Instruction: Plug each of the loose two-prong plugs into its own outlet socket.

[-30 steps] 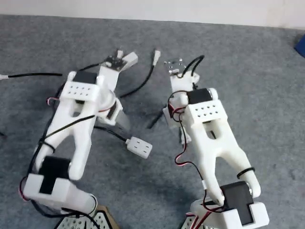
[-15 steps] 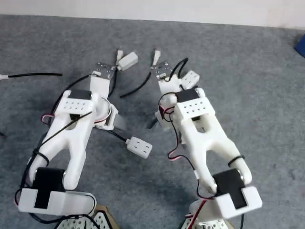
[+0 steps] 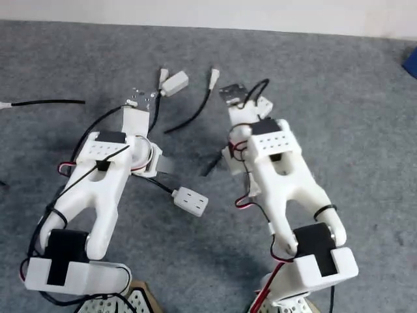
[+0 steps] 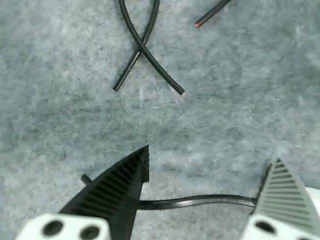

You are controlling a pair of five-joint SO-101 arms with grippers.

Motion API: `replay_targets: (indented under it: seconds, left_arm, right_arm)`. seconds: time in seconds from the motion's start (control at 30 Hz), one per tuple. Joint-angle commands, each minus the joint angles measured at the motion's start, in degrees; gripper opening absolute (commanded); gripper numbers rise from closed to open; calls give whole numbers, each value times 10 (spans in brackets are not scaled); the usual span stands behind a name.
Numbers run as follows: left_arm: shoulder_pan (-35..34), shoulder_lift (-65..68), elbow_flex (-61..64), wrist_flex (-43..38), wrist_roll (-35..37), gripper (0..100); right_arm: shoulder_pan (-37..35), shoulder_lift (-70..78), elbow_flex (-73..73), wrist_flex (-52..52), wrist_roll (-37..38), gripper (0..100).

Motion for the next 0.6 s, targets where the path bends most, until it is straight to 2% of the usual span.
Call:
replay_targets:
  seconds: [0.0,0.17,0.57]
  left_arm:
    - [7,-15,-2,-12,3,351]
    - [7,-15,19,-51,1,351]
    - [-22,-22,15,-51,3,351]
  right_arm:
    - [36,-7,-19,26,5,241]
    - [36,-7,-20,36,9,241]
    - [1,-8,74,-26,48,241]
